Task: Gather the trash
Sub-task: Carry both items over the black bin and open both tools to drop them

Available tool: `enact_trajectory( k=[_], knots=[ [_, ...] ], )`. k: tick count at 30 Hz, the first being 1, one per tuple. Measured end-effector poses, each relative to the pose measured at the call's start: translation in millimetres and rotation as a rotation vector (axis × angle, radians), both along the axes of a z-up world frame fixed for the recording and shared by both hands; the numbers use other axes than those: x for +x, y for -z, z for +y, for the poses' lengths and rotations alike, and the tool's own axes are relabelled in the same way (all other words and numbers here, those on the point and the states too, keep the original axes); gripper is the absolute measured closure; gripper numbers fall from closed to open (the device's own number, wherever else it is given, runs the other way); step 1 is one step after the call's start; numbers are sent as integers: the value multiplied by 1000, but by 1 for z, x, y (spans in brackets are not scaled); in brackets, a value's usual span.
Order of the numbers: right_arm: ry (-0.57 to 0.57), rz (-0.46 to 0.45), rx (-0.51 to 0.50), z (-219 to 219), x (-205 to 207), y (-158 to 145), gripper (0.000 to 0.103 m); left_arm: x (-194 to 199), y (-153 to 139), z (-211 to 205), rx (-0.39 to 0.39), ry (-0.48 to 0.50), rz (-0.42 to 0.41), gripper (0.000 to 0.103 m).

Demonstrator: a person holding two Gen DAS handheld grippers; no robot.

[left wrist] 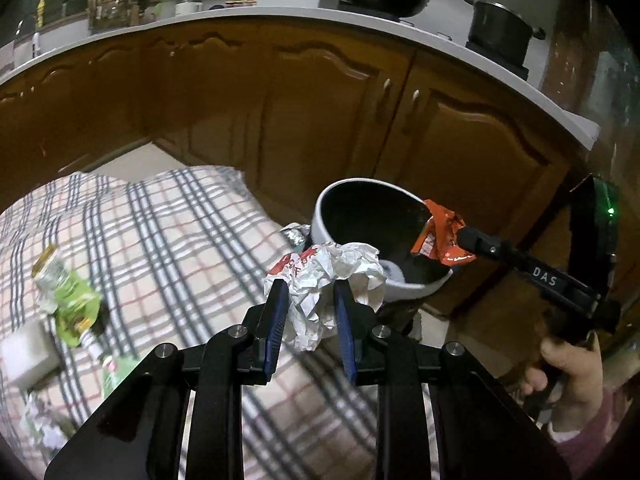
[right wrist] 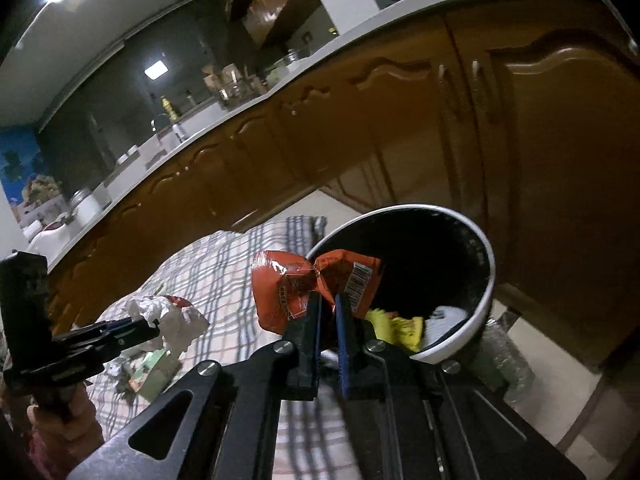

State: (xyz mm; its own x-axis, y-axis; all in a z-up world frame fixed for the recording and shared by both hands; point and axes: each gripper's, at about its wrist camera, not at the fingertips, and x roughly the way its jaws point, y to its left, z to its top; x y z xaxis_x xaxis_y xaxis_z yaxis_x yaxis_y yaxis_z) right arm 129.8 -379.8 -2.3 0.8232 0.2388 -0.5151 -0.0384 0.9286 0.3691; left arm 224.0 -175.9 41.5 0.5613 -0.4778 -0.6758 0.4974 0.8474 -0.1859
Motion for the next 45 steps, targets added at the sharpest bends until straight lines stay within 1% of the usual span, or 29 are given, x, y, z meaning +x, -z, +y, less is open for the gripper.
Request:
enact_trajectory(
  k=[5,9,13,26,29,32,33,34,38,39,40,45],
  knots=[
    [31,14,-18,-15,7,2,96,18,-2,-29,4,32,15,81],
    [51,35,-28,-29,15,8,96,33,3,-51,20,50,40,81],
    [58,50,-38,-35,22,10,96,48,8,-71,33,64,70,81],
    [73,110,-58,-51,44,23,96,77,26,-118,108,97,93,79],
    [74,115,-54,-53,45,24,96,81,32,-123,117,95,105,77],
    [72,121,-56,-53,48,25,96,85,36,-127,119,98,126,72],
    [71,123,-55,-53,49,26,91,85,38,-127,118,99,134,66],
    [72,126,-52,-54,50,27,90,85,39,-128,114,100,139,61],
    [83,128,-27,-57,51,27,85,81,37,-123,98,90,132,52],
    [86,126,-24,-58,51,26,75,81,37,-120,91,89,131,49],
    [87,118,-17,-58,49,25,65,79,35,-118,83,84,128,49],
    [99,81,11,-56,37,18,62,65,29,-97,41,62,109,48]
  ],
)
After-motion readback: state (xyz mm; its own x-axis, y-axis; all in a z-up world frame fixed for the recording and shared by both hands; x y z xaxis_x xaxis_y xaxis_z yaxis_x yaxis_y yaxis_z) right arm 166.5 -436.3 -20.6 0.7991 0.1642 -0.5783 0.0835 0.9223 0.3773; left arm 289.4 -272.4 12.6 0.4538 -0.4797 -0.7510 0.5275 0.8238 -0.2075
